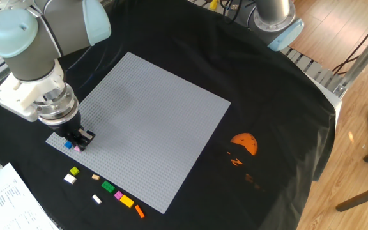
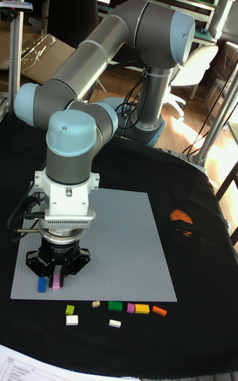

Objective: Build with small Lego blocks

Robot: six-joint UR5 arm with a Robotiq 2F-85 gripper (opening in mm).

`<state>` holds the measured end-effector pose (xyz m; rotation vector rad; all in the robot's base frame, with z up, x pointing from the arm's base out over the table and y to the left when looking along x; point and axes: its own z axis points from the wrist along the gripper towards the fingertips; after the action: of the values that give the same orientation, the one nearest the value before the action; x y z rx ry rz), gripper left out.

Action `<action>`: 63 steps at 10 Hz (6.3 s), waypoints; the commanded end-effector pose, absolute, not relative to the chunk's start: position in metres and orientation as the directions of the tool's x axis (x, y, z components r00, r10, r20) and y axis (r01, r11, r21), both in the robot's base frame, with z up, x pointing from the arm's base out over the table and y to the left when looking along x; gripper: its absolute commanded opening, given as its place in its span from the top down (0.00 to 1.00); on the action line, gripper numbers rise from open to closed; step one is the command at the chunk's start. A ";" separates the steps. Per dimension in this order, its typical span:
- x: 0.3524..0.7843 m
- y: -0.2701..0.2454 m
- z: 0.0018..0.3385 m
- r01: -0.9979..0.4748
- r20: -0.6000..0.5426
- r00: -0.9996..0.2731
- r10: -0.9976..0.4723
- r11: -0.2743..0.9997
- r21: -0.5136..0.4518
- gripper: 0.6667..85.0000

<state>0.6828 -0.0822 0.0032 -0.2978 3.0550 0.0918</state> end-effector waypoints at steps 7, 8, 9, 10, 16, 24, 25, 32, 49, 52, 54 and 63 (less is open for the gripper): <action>0.694 -0.074 0.002 -0.157 -0.122 -0.982 -0.146 0.984 0.087 0.94; 0.695 -0.076 0.003 -0.151 -0.125 -0.982 -0.140 0.985 0.079 0.94; 0.697 -0.081 0.006 -0.141 -0.124 -0.983 -0.132 0.987 0.070 0.94; 0.697 -0.086 0.010 -0.137 -0.122 -0.984 -0.128 0.988 0.066 0.94; 0.710 -0.090 0.005 -0.090 -0.174 -0.981 -0.082 0.995 0.039 0.95; 0.705 -0.083 0.002 -0.085 -0.164 -0.984 -0.075 0.995 0.054 0.95; 0.705 -0.082 0.002 -0.085 -0.164 -0.984 -0.075 0.995 0.056 0.95; 0.701 -0.084 0.003 -0.099 -0.147 -0.985 -0.089 0.993 0.060 0.95; 0.722 -0.064 0.018 -0.109 -0.154 -0.982 -0.106 0.994 0.015 0.89; 0.721 -0.056 0.016 -0.075 -0.147 -0.987 -0.067 0.996 0.050 0.83; 0.725 -0.057 0.013 -0.072 -0.158 -0.985 -0.063 0.996 0.048 0.79; 0.739 -0.047 0.014 -0.066 -0.169 -0.984 -0.057 0.997 0.044 0.63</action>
<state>0.7368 -0.0511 0.0135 -0.0970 2.9744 0.0527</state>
